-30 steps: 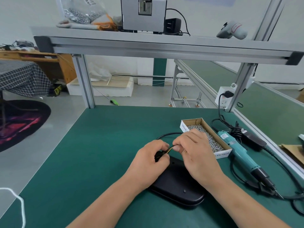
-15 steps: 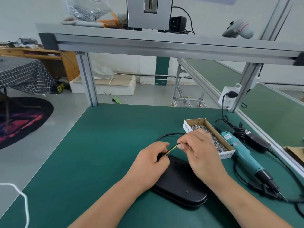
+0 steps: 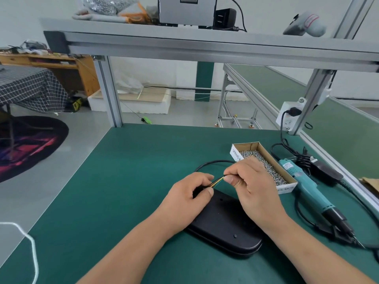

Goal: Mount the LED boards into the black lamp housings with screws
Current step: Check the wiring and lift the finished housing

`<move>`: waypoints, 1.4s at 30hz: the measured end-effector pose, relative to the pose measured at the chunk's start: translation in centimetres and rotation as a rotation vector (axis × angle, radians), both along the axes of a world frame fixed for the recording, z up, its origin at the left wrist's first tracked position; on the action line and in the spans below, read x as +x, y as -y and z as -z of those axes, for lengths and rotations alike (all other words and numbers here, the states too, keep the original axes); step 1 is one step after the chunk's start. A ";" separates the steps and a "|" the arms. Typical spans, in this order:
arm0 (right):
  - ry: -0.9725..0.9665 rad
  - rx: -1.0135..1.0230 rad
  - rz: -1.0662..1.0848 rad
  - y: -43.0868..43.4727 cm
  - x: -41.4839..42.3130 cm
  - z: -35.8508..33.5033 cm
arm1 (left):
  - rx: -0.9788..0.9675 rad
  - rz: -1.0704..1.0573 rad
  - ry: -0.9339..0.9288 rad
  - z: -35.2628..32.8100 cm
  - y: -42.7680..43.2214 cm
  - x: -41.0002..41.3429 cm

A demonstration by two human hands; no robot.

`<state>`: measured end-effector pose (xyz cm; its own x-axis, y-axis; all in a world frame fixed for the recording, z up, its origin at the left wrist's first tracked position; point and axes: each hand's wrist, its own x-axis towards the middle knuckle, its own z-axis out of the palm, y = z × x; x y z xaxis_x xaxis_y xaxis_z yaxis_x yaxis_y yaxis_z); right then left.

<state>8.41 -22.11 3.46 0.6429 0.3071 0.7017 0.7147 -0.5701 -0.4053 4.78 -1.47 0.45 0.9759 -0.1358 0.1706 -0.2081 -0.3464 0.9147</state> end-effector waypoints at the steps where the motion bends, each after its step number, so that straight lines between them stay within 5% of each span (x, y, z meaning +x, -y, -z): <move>1: -0.002 0.011 -0.003 0.0 0.0 0.0 | 0.029 0.022 -0.005 -0.1 -0.1 0.0; 13: -0.017 0.057 -0.007 -0.2 0.1 0.3 | 0.122 0.086 -0.079 -0.6 -0.2 -0.3; 20: -0.060 0.046 0.001 0.3 -0.3 0.4 | -0.003 0.048 -0.130 -0.9 -0.6 -0.5; 31: -0.259 0.376 0.064 1.1 0.4 0.2 | -0.171 0.044 -0.211 -2.1 -1.4 -0.9; 35: -0.282 0.287 0.087 1.2 0.7 -0.1 | -0.082 -0.013 -0.196 -1.8 -1.0 -0.5; 42: 0.111 -0.264 0.043 1.2 0.7 -2.0 | -0.192 -0.018 -0.195 -1.7 -1.1 -0.3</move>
